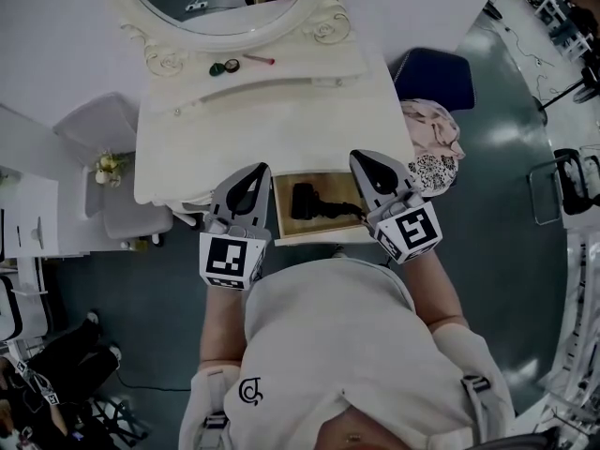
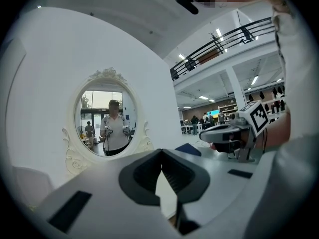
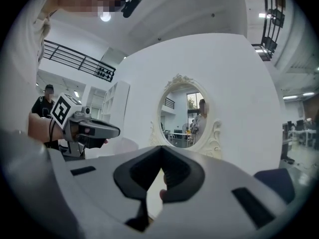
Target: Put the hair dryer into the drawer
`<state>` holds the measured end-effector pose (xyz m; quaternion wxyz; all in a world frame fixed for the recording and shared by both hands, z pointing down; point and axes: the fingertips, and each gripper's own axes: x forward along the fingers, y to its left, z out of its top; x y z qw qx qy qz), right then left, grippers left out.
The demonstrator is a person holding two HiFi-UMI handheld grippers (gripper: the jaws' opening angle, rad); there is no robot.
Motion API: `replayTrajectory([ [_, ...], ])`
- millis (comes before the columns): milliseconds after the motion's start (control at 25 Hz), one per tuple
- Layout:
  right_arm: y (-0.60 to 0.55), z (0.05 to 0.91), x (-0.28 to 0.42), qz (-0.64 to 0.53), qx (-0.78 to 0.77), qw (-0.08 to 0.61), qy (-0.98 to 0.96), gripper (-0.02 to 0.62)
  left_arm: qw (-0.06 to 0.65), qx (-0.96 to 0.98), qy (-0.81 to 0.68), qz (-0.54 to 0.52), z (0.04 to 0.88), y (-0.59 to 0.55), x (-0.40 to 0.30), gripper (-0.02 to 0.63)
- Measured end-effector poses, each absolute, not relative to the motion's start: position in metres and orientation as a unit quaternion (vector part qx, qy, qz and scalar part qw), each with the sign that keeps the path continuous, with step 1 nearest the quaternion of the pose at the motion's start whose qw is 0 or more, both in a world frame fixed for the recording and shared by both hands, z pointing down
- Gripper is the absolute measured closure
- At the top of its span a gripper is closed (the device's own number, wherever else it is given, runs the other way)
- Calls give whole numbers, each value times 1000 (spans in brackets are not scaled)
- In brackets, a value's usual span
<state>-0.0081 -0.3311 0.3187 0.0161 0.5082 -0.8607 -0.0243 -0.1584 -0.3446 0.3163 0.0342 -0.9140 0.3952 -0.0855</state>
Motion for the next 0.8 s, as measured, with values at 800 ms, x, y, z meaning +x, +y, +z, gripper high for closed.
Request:
replayTrajectory([
  [800,-319,326,-35,-24,489,25,-871,591,20,-922,385,-45,320,-328,-158,592],
])
